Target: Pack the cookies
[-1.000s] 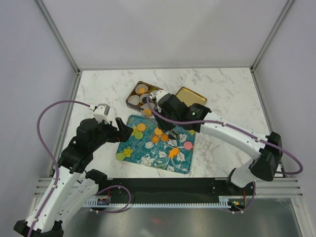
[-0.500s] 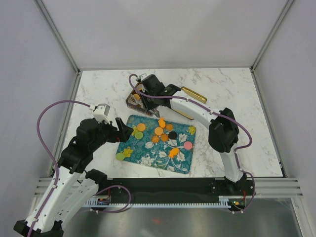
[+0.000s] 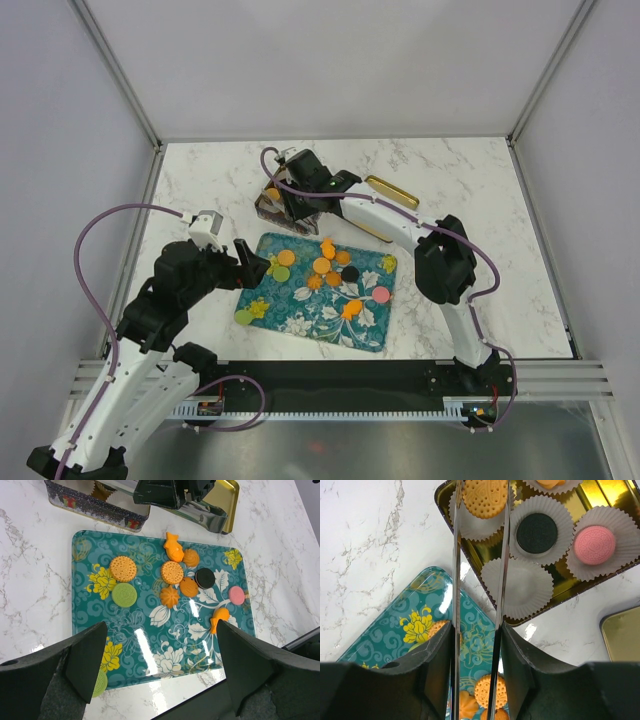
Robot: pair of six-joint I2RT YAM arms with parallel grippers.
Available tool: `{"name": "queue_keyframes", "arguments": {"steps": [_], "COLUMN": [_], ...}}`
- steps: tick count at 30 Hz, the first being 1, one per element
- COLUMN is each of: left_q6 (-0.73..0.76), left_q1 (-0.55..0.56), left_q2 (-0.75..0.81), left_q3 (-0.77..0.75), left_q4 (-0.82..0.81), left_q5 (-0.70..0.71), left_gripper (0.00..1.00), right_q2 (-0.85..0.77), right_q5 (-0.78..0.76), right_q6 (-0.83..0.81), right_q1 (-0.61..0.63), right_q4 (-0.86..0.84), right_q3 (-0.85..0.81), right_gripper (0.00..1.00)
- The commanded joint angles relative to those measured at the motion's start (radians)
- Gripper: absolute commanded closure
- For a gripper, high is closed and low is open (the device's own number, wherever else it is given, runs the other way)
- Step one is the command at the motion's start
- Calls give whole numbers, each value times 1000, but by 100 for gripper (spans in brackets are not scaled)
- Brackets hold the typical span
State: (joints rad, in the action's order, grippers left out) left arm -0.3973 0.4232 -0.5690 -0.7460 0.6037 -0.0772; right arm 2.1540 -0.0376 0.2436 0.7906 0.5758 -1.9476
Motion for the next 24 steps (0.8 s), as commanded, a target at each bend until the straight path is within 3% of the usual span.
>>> {"name": "queue_keyframes", "arguments": {"steps": [1, 16, 24], "left_q6": [31, 29, 31], "left_q1": [5, 14, 17], "left_q2": [11, 15, 12], "left_q3": [2, 2, 2], "left_q4": [-19, -19, -18], "left_q5": [17, 25, 30], "left_gripper": [2, 2, 2], "right_q2": [10, 18, -43], "right_q5": [24, 36, 30], "right_q6": [17, 19, 19], "right_q1": [-10, -8, -10], "right_q4": [-62, -65, -62], "right_q3": [-36, -28, -13], "right_gripper": [53, 42, 45]}}
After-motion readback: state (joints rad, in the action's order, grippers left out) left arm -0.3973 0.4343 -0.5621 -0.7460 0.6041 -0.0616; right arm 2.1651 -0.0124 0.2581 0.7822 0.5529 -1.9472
